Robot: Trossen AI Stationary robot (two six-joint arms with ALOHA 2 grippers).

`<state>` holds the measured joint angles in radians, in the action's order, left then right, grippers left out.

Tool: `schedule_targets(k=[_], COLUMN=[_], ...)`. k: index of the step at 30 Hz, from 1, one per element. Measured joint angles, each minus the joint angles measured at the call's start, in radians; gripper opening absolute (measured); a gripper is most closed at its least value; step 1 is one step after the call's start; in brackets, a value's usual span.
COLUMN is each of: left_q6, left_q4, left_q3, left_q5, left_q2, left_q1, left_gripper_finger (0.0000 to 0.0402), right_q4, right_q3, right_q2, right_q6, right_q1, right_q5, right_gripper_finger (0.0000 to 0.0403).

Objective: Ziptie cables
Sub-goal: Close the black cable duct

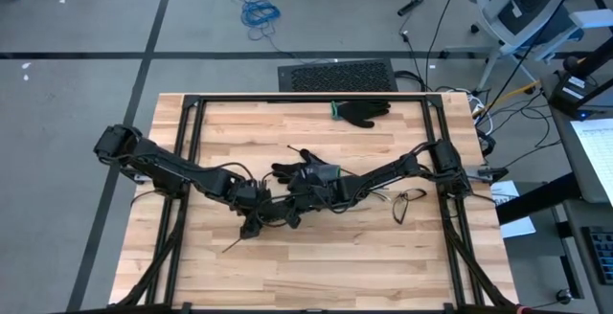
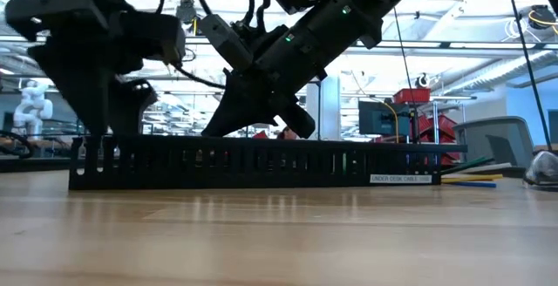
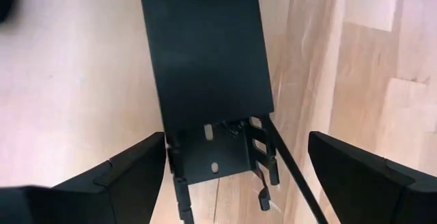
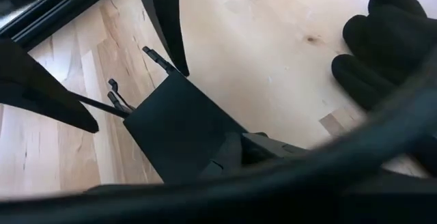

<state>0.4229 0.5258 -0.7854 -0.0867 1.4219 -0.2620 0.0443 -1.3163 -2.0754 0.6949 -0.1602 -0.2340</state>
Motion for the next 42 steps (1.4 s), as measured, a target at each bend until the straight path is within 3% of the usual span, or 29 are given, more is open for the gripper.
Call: schedule_targets(k=[7,16,24,42], left_q6=[0.042,0.043,0.042,0.006], left_q4=[-0.053,-0.114,-0.165,-0.168], left_q3=[0.057,0.119,0.130,0.130], left_q5=[0.087,0.106,0.126,0.128], left_q2=[0.006,0.006,0.006,0.007], left_q1=[-0.002,0.000,0.001,0.000], left_gripper_finger=[0.0348,0.0344,0.0303,0.0249], right_q4=[0.001,0.002,0.003,0.005], right_q3=[0.000,-0.001,-0.001,-0.002], right_q2=[0.001,0.002,0.002,0.003], right_q6=[0.000,0.000,0.000,0.024], right_q1=[0.001,0.001,0.001,-0.001], right_q5=[-0.004,-0.002,0.000,0.005], right_gripper_finger=[0.0000,0.0000,0.0000,0.0000])
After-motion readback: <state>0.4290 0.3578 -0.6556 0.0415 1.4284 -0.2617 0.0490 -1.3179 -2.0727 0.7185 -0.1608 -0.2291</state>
